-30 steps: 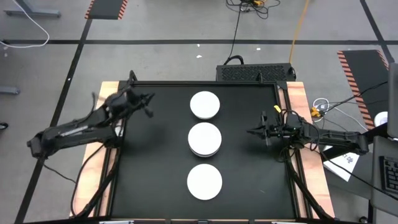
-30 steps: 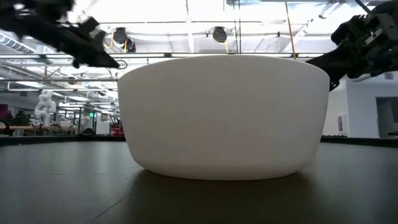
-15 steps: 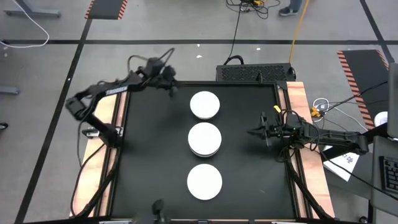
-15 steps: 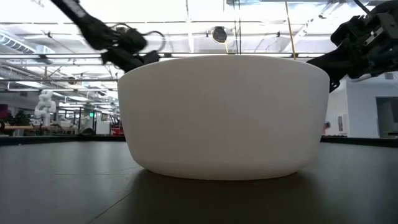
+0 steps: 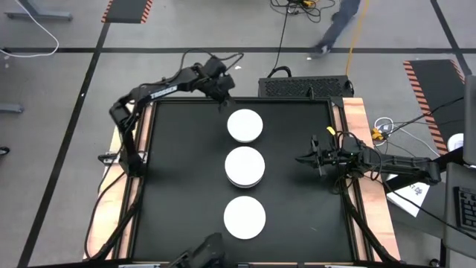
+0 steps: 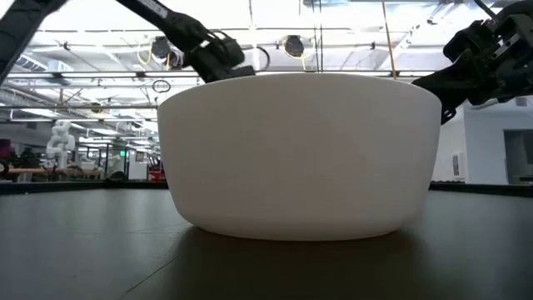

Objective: Nest bowls inside each other
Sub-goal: Stack the top white bowl on top of the stacked white bowl

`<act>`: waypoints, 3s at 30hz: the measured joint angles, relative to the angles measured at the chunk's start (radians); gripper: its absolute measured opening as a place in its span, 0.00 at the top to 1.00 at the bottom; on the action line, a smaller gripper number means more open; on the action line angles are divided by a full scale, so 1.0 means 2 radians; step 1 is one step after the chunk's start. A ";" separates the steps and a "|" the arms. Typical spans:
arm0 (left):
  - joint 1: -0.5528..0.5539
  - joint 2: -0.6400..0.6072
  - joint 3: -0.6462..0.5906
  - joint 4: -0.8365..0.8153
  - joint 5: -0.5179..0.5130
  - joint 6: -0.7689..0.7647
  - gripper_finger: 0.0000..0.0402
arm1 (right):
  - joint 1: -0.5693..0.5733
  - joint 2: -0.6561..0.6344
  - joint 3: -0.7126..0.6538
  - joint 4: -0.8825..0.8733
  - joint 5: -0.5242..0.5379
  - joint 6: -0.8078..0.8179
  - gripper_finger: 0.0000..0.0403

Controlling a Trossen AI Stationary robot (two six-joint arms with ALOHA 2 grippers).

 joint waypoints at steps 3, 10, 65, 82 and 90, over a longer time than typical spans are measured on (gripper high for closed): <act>-0.001 0.030 0.031 -0.019 0.016 0.001 1.00 | 0.000 0.000 0.000 0.000 0.000 -0.004 1.00; -0.005 0.068 0.061 -0.059 0.032 0.023 0.98 | 0.000 0.000 0.000 -0.002 0.000 0.003 1.00; -0.017 0.087 0.062 -0.074 0.002 0.067 0.27 | 0.000 0.000 0.000 -0.006 0.000 0.012 1.00; -0.023 0.126 0.062 -0.084 -0.037 0.095 0.20 | 0.000 0.007 0.000 -0.012 0.000 0.011 1.00; -0.022 0.126 0.062 -0.081 -0.039 0.106 0.24 | 0.000 0.008 0.000 -0.016 0.000 0.007 1.00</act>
